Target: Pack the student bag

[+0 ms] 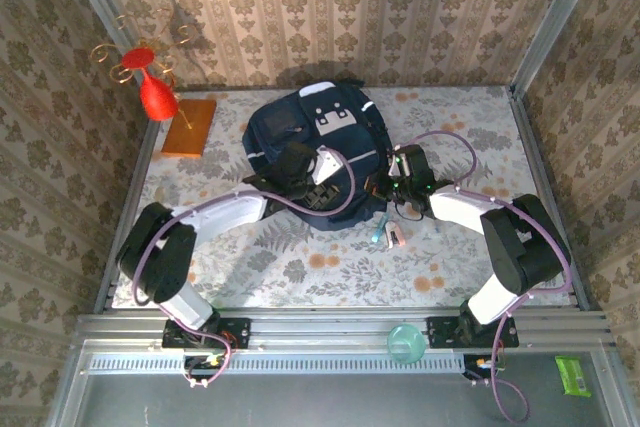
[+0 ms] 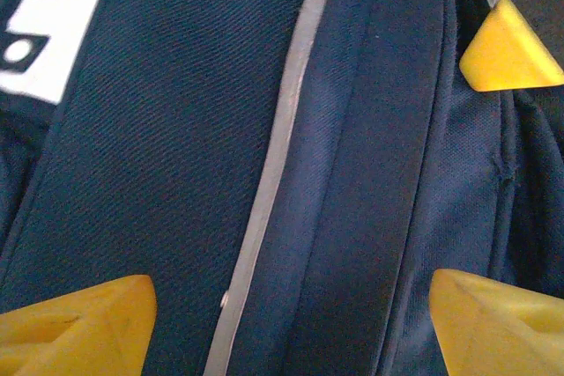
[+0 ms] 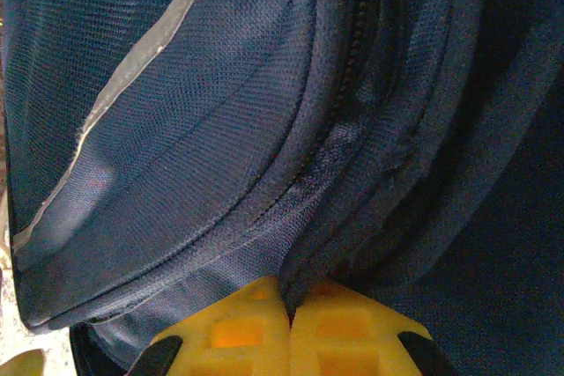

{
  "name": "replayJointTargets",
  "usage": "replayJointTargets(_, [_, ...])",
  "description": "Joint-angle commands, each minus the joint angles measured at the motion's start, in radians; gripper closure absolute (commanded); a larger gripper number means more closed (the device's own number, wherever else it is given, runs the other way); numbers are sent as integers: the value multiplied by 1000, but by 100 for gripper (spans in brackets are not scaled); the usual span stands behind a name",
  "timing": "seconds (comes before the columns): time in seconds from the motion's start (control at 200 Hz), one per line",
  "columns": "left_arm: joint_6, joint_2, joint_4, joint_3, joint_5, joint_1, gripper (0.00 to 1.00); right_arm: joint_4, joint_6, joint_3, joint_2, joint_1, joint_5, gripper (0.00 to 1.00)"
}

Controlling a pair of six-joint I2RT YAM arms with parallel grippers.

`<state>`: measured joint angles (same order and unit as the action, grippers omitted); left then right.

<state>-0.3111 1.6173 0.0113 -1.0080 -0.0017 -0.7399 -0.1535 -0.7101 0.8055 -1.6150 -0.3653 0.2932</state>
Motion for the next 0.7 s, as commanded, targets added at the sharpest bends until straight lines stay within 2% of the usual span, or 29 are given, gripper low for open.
replayJointTargets(0.0, [-104, 56, 47, -65, -44, -19, 18, 22, 8, 2, 4, -9, 27, 100])
replayJointTargets(0.115, [-103, 110, 79, -116, -84, -21, 21, 22, 7, -2, 8, -11, 29, 100])
replayJointTargets(0.285, [-100, 127, 110, -158, -100, -17, 36, 38, 15, 0, 12, -13, 30, 100])
replayJointTargets(0.41, [-73, 95, 100, -157, -32, 1, 42, 42, 20, 2, 7, -12, 30, 100])
replayJointTargets(0.545, [-41, 75, 97, -155, 21, 26, 43, 33, 18, -2, -4, -13, 32, 100])
replayJointTargets(0.695, [-16, 71, 105, -164, 60, 53, 51, 23, 17, -3, -17, -13, 38, 100])
